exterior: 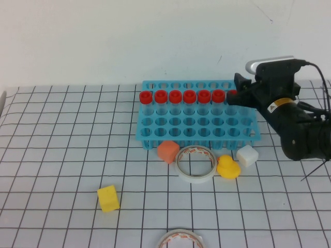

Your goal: Place the test tubes

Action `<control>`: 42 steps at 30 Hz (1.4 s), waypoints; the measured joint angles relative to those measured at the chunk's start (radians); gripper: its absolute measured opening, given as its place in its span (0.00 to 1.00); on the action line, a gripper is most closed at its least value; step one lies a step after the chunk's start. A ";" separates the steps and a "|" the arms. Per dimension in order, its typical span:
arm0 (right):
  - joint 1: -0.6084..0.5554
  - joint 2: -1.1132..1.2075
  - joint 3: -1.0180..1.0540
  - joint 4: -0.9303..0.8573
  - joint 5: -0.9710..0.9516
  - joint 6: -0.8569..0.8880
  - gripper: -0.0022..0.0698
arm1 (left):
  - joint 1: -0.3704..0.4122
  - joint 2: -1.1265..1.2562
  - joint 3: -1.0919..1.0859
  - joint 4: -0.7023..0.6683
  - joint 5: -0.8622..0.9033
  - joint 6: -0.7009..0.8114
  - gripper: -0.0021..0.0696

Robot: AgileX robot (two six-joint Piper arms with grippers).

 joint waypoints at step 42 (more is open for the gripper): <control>0.000 -1.795 0.917 -0.319 0.905 0.007 0.03 | 0.000 0.000 0.000 0.000 0.000 0.000 0.03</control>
